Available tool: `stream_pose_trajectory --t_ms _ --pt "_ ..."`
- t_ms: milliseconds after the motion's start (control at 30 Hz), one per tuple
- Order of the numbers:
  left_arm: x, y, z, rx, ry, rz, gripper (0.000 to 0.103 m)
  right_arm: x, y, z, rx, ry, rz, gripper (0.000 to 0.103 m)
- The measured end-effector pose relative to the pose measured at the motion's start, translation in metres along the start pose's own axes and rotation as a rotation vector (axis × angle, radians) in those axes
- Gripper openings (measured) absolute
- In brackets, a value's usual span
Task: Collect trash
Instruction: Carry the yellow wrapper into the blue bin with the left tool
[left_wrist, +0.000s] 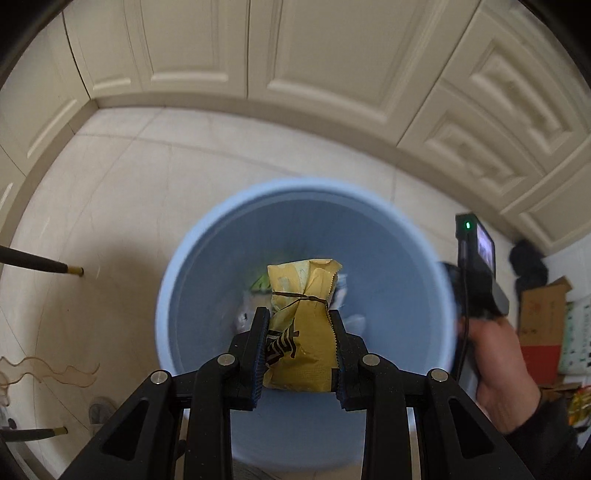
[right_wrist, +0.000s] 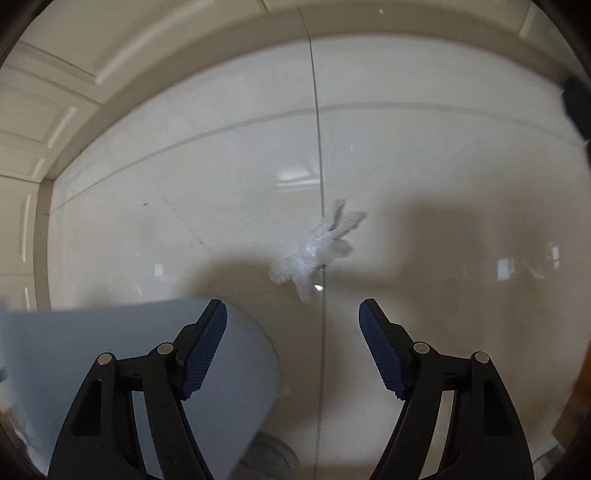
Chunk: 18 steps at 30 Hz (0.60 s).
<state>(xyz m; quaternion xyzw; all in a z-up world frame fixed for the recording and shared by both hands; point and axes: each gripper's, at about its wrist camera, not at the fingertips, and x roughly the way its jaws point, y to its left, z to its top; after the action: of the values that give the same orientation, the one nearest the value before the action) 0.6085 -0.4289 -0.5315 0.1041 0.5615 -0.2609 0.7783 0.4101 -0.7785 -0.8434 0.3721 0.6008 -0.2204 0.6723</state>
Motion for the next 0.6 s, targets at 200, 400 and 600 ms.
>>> stream_pose_trajectory --t_ms 200,400,600 --pt "0.067 0.006 0.012 -0.021 0.056 0.009 0.026 0.059 0.004 0.014 0.031 0.031 -0.023 0.064" --pt "0.108 0.010 0.018 -0.036 0.093 0.007 0.026 0.088 0.014 0.020 -0.046 0.027 -0.107 0.024" --pt "0.121 0.006 0.025 -0.049 0.100 -0.001 0.026 0.077 0.003 0.012 -0.059 0.019 -0.092 0.011"
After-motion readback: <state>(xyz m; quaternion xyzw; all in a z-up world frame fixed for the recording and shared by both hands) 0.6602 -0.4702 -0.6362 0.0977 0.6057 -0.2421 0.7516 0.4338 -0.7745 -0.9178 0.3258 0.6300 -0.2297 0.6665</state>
